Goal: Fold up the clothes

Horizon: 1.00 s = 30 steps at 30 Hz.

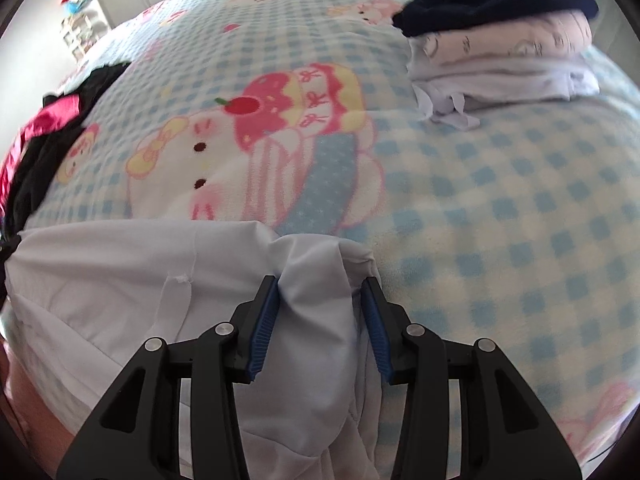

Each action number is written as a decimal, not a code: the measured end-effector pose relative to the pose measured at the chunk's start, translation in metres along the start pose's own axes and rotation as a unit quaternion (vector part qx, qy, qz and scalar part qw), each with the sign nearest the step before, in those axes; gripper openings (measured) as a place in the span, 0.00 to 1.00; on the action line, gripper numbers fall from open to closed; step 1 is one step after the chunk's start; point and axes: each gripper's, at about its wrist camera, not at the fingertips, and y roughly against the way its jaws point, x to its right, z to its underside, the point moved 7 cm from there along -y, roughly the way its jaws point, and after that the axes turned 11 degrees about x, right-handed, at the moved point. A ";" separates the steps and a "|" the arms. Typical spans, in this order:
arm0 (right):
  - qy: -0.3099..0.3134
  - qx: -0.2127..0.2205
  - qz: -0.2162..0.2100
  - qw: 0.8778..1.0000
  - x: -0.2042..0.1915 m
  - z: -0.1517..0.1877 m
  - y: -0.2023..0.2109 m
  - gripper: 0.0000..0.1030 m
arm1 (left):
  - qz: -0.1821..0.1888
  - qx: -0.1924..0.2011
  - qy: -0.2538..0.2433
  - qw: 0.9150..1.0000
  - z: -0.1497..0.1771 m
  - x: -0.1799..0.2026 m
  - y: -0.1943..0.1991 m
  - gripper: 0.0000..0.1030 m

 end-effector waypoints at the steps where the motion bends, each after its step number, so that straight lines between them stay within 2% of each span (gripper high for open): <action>1: -0.003 0.000 -0.002 1.000 0.000 0.001 0.000 0.41 | 0.010 0.002 0.010 1.000 0.000 0.000 0.002 0.03; 3: -0.013 -0.001 -0.007 1.000 0.004 0.001 0.003 0.41 | 0.008 0.019 0.027 0.999 -0.006 -0.007 0.009 0.08; 5: -0.020 -0.001 -0.007 1.000 0.007 0.000 0.006 0.41 | -0.010 0.047 0.037 0.998 -0.016 -0.016 0.018 0.07; 7: -0.014 0.002 0.000 1.000 0.006 -0.003 0.013 0.41 | -0.017 0.051 0.037 0.998 -0.024 -0.020 0.025 0.05; 9: 0.002 0.017 0.002 1.000 0.002 -0.006 0.028 0.41 | -0.003 0.035 -0.001 0.999 -0.023 -0.005 0.027 0.06; 12: 0.028 0.036 -0.022 0.999 -0.016 -0.006 0.049 0.41 | -0.009 -0.002 -0.084 0.996 -0.003 0.025 0.019 0.11; 14: 0.040 0.038 -0.036 0.998 -0.027 -0.002 0.058 0.42 | -0.021 -0.027 -0.109 0.993 0.014 0.032 0.013 0.25; 17: 0.046 0.036 -0.041 0.997 -0.039 0.005 0.062 0.42 | -0.039 -0.032 -0.105 0.993 0.029 0.026 0.014 0.38; 19: 0.042 0.031 -0.043 0.998 -0.041 0.015 0.066 0.42 | -0.054 -0.019 -0.097 0.994 0.035 0.015 0.023 0.39; 23: 0.038 0.011 -0.037 0.999 -0.037 0.039 0.065 0.42 | -0.052 -0.028 -0.075 0.995 0.050 -0.002 0.031 0.41; 27: 0.015 0.014 -0.042 0.999 -0.031 0.047 0.073 0.42 | -0.052 -0.035 -0.090 0.994 0.062 -0.003 0.040 0.41; 30: 0.016 0.002 -0.001 1.000 -0.019 0.054 0.069 0.42 | -0.051 -0.017 -0.087 0.995 0.064 0.003 0.041 0.39</action>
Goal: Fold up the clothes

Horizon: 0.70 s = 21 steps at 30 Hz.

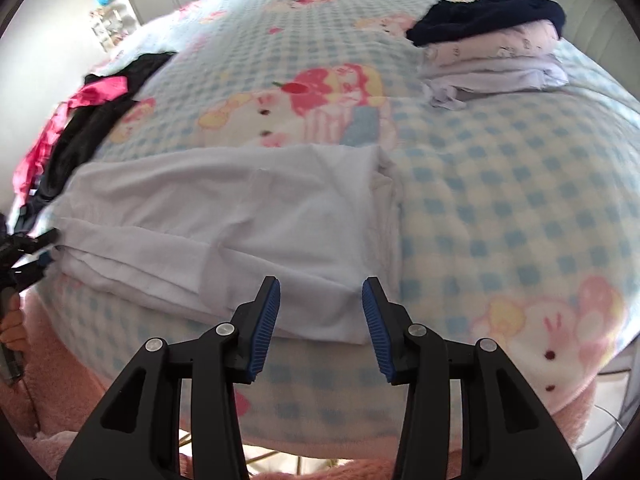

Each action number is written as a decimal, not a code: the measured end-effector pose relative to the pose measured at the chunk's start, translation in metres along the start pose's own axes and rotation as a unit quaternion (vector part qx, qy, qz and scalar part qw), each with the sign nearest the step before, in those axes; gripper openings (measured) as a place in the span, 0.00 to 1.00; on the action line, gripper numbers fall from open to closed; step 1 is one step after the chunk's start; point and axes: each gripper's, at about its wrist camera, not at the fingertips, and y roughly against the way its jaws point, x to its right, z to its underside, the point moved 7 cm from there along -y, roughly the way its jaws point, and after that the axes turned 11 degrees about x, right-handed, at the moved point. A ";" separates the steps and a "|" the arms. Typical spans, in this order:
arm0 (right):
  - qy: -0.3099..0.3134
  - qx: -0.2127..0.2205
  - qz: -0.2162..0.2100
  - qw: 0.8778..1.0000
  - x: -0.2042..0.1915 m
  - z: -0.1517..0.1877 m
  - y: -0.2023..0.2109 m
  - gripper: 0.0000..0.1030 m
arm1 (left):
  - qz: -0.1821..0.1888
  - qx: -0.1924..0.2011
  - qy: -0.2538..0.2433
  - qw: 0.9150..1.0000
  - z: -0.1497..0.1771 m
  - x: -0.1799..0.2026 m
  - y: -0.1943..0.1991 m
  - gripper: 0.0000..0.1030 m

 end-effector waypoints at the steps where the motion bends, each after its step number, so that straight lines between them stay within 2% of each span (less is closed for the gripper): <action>1: 0.003 -0.010 0.022 1.000 0.005 0.003 -0.004 0.42 | -0.008 0.011 -0.005 1.000 -0.001 0.004 -0.001 0.39; 2: -0.002 -0.016 0.028 0.999 0.009 0.006 -0.006 0.42 | -0.011 0.023 -0.009 1.000 -0.004 0.006 0.001 0.39; 5: -0.036 -0.017 0.004 0.999 0.015 0.012 0.000 0.42 | 0.005 0.034 -0.006 0.999 -0.009 0.014 0.005 0.39; 8: -0.039 -0.014 -0.009 0.999 0.016 0.017 0.006 0.43 | 0.013 0.006 -0.025 1.000 -0.004 0.022 -0.003 0.39; 10: -0.037 -0.019 -0.025 0.999 0.011 0.020 0.007 0.43 | 0.000 -0.014 -0.032 0.999 0.004 0.023 -0.015 0.39; 12: -0.039 -0.023 -0.034 0.998 0.009 0.023 0.005 0.43 | -0.027 -0.017 -0.044 0.999 0.005 0.019 -0.023 0.28; 13: -0.039 -0.023 -0.027 0.999 0.009 0.023 0.004 0.43 | -0.042 -0.013 -0.054 0.998 0.004 0.019 -0.023 0.13; 15: -0.037 -0.020 -0.007 0.999 0.011 0.023 0.003 0.43 | -0.051 -0.007 -0.066 0.996 0.001 0.023 -0.018 0.09; 21: -0.033 0.012 -0.010 0.999 0.009 0.010 0.019 0.43 | -0.014 0.017 -0.067 0.998 -0.004 0.042 0.016 0.07</action>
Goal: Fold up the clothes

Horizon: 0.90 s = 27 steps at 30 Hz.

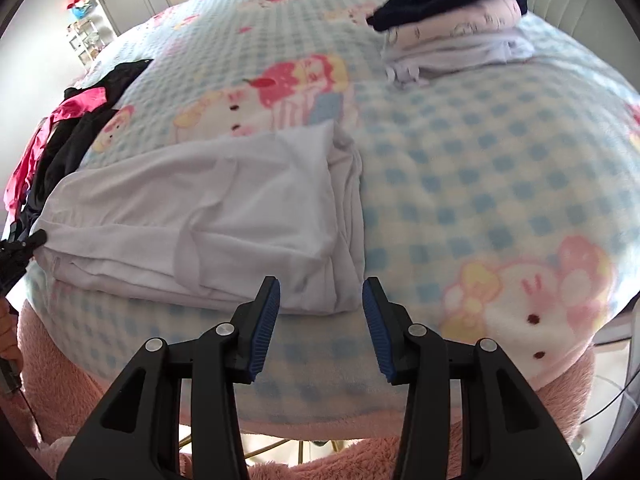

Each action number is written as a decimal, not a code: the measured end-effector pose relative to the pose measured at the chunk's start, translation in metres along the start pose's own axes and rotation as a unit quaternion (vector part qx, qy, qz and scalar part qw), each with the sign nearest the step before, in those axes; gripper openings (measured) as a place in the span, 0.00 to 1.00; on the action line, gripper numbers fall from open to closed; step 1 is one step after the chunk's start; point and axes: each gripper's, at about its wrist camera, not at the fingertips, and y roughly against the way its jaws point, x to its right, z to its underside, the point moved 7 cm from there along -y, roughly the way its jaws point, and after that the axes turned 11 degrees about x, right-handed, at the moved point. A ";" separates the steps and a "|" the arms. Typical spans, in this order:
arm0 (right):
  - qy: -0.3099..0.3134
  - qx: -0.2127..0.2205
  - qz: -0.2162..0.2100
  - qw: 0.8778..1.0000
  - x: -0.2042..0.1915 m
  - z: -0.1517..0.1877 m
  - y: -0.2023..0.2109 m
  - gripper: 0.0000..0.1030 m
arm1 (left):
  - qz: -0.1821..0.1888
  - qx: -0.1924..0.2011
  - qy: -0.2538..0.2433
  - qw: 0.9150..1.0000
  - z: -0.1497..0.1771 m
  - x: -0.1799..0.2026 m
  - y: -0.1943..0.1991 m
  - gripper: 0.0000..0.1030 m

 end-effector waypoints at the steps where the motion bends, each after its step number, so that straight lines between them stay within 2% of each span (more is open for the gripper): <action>1: 0.002 0.004 -0.004 1.000 -0.001 -0.002 0.001 0.43 | 0.007 0.000 0.004 1.000 0.000 0.002 0.006 0.07; 3: 0.010 0.008 -0.007 1.000 -0.005 -0.007 -0.001 0.43 | 0.016 0.001 0.009 1.000 0.001 0.005 0.013 0.07; 5: 0.035 0.009 0.008 0.999 -0.009 -0.010 -0.010 0.43 | 0.024 -0.001 0.011 1.000 0.006 0.007 0.016 0.07; 9: 0.038 -0.012 0.032 0.999 -0.003 -0.011 -0.027 0.43 | -0.007 -0.026 0.021 0.999 0.024 -0.013 0.008 0.07; 11: 0.033 -0.012 0.036 0.999 0.001 -0.011 -0.029 0.43 | 0.002 -0.028 0.044 0.999 0.030 -0.020 0.008 0.07; 13: 0.017 -0.015 0.026 0.999 0.005 -0.011 -0.028 0.43 | 0.014 -0.029 0.045 0.998 0.030 -0.023 0.009 0.07; 15: -0.008 -0.014 0.001 1.000 0.009 -0.010 -0.025 0.43 | 0.008 -0.022 0.044 0.999 0.025 -0.028 0.011 0.09; 16: -0.019 -0.011 -0.014 1.000 0.009 -0.010 -0.022 0.43 | 0.005 -0.015 0.044 0.999 0.020 -0.031 0.011 0.14; 17: -0.031 -0.007 -0.034 0.999 0.009 -0.010 -0.019 0.43 | 0.005 -0.011 0.049 0.999 0.016 -0.033 0.010 0.27; 19: -0.051 -0.001 -0.067 0.996 0.009 -0.013 -0.011 0.44 | 0.011 -0.004 0.057 0.998 0.008 -0.037 0.008 0.41; 22: -0.067 0.007 -0.087 0.994 0.010 -0.017 -0.005 0.44 | 0.022 -0.002 0.065 0.998 -0.001 -0.039 0.002 0.42; 27: -0.070 0.034 -0.040 0.996 0.032 -0.030 0.005 0.44 | 0.024 -0.016 0.065 0.997 -0.005 -0.034 -0.014 0.43</action>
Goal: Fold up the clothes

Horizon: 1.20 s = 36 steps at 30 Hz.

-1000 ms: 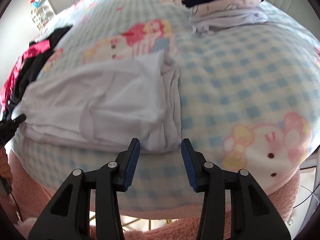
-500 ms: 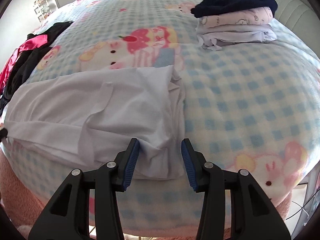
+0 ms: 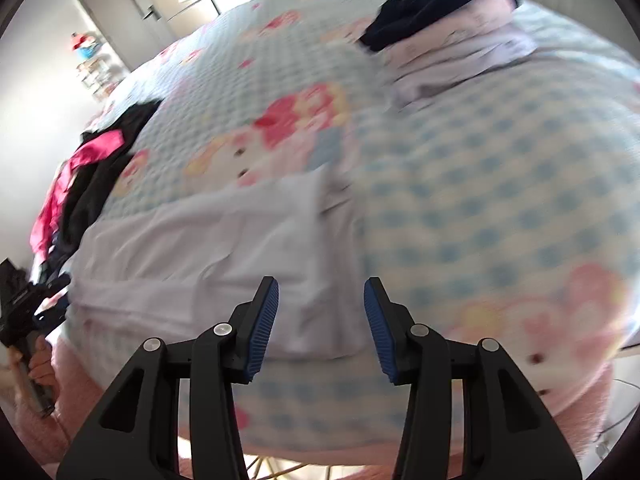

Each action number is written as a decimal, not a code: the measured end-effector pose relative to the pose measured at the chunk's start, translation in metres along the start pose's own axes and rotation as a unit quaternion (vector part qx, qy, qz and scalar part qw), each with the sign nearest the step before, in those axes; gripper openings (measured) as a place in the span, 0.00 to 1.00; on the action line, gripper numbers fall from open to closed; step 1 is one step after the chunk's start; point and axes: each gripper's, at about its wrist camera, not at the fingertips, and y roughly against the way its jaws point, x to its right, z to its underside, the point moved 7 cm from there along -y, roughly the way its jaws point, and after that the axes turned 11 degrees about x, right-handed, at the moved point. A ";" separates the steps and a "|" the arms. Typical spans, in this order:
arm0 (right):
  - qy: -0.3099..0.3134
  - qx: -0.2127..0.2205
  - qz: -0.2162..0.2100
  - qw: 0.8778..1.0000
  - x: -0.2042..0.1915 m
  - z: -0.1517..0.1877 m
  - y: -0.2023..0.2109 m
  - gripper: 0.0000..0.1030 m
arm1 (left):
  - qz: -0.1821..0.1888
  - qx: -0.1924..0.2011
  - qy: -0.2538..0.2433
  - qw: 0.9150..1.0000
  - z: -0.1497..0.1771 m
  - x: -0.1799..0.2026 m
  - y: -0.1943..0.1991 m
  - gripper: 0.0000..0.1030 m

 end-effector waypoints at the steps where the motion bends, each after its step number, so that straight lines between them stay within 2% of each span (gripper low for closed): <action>1: -0.008 -0.002 -0.008 1.000 0.003 -0.002 0.001 0.44 | 0.006 -0.006 -0.007 1.000 0.003 0.004 -0.002 0.43; 3: -0.016 -0.014 -0.032 0.999 0.004 -0.004 0.000 0.44 | 0.019 -0.018 -0.020 0.999 0.008 0.011 -0.007 0.43; 9: 0.020 -0.050 -0.067 0.996 -0.019 0.010 -0.018 0.45 | -0.006 -0.022 -0.022 0.999 0.013 0.005 -0.019 0.43; 13: 0.024 -0.058 -0.057 0.996 -0.027 0.018 -0.031 0.47 | -0.003 -0.021 -0.027 0.999 0.014 0.007 -0.019 0.43; 15: 0.028 -0.050 -0.045 0.997 -0.027 0.020 -0.029 0.42 | -0.003 -0.028 -0.033 0.999 0.014 0.005 -0.019 0.43; 18: 0.023 -0.055 -0.016 0.998 -0.019 0.024 -0.032 0.42 | 0.003 -0.034 -0.021 0.999 0.013 0.000 -0.019 0.44; 22: -0.008 -0.058 -0.028 0.998 -0.007 0.027 -0.027 0.41 | 0.001 -0.030 -0.021 0.999 0.015 0.000 -0.021 0.42; 24: -0.005 -0.051 -0.033 0.998 -0.007 0.025 -0.024 0.27 | -0.008 -0.025 -0.033 0.999 0.016 0.003 -0.021 0.41; 25: 0.000 -0.046 -0.035 0.998 -0.010 0.023 -0.022 0.26 | -0.015 -0.023 -0.039 0.999 0.016 0.006 -0.020 0.41; 27: 0.010 -0.035 -0.042 0.998 -0.016 0.019 -0.018 0.27 | -0.026 -0.018 -0.051 0.998 0.017 0.010 -0.019 0.41; 29: 0.018 -0.037 -0.055 0.998 -0.022 0.017 -0.018 0.29 | -0.019 -0.017 -0.059 0.998 0.017 0.017 -0.017 0.41; 30: 0.020 -0.044 -0.054 0.997 -0.022 0.018 -0.020 0.35 | -0.017 -0.019 -0.058 0.998 0.017 0.017 -0.018 0.41; 31: 0.019 -0.052 -0.047 0.997 -0.020 0.020 -0.025 0.37 | -0.015 -0.022 -0.058 0.998 0.018 0.016 -0.019 0.41; 33: 0.006 -0.065 -0.038 0.997 -0.015 0.022 -0.034 0.37 | -0.013 -0.025 -0.053 0.998 0.018 0.014 -0.022 0.41; 35: -0.005 -0.060 -0.039 0.997 -0.014 0.021 -0.033 0.36 | -0.011 -0.020 -0.046 0.999 0.019 0.013 -0.021 0.40; 36: 0.000 -0.054 -0.040 0.998 -0.016 0.021 -0.030 0.32 | -0.012 -0.018 -0.046 0.999 0.019 0.013 -0.021 0.38</action>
